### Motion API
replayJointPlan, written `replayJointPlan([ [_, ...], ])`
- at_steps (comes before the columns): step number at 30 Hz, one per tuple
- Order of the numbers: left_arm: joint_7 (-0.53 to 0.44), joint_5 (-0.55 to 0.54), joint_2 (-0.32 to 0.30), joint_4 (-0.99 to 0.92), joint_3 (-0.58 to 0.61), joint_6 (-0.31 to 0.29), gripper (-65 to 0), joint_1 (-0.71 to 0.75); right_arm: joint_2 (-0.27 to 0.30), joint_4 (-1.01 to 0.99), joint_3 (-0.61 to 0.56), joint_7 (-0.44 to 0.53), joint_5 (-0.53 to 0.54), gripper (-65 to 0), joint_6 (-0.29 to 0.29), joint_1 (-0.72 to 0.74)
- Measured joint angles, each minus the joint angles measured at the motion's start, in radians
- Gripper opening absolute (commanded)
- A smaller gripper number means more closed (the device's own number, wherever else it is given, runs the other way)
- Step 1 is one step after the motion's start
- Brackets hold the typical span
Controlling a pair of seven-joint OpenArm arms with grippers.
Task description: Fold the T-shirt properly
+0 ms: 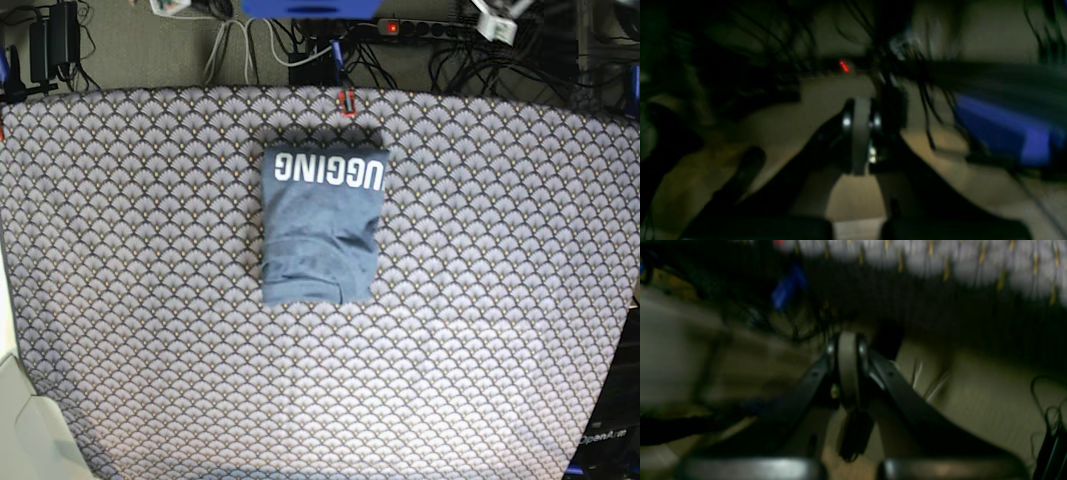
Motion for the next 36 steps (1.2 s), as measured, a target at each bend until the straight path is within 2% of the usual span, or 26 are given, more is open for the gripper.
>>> replayJointPlan([
  [5,-0.151,0.103,0.049,-0.304,0.056,0.017,-65.0,-0.074,-0.025,-0.365,-0.002,0.146,0.002,-65.0,-0.007,0.095],
  [8,-0.235,0.106,0.089,-0.484,0.068,-0.006,-65.0,-0.141,-0.064,-0.616,-0.008,0.233,-0.007,-65.0,0.002,0.198],
  [12,-0.304,0.111,0.113,-0.709,0.068,0.002,-65.0,-0.238,-0.084,-0.913,-0.035,0.285,-0.007,-65.0,0.000,0.340],
  [20,-0.332,0.109,0.134,-1.218,0.153,-0.004,-65.0,-0.607,-0.169,-1.392,-0.035,0.293,-0.008,-65.0,-0.002,0.647],
  [23,-0.334,0.109,0.142,-1.322,0.217,0.003,-65.0,-0.692,-0.170,-1.473,-0.032,0.294,-0.005,-65.0,-0.002,0.705],
  [26,-0.326,0.106,0.158,-1.418,0.224,-0.005,-65.0,-0.754,-0.167,-1.545,-0.029,0.290,0.001,-65.0,-0.003,0.759],
  [27,-0.327,0.106,0.161,-1.446,0.224,0.003,-65.0,-0.771,-0.168,-1.568,-0.028,0.289,0.000,-65.0,-0.013,0.773],
  [28,-0.326,0.109,0.166,-1.477,0.224,0.005,-65.0,-0.792,-0.171,-1.595,-0.028,0.289,-0.003,-65.0,-0.059,0.793],
  [31,-0.410,0.113,0.172,-1.555,0.227,0.003,-65.0,-0.846,-0.167,-1.648,-0.032,0.287,-0.007,-65.0,-0.207,0.834],
  [33,-0.468,0.111,0.179,-1.608,0.226,0.004,-65.0,-0.876,-0.165,-1.660,-0.032,0.287,-0.007,-65.0,-0.256,0.850],
  [36,-0.502,0.112,0.190,-1.649,0.227,0.010,-65.0,-0.890,-0.169,-1.662,-0.032,0.269,-0.007,-65.0,-0.304,0.865],
])
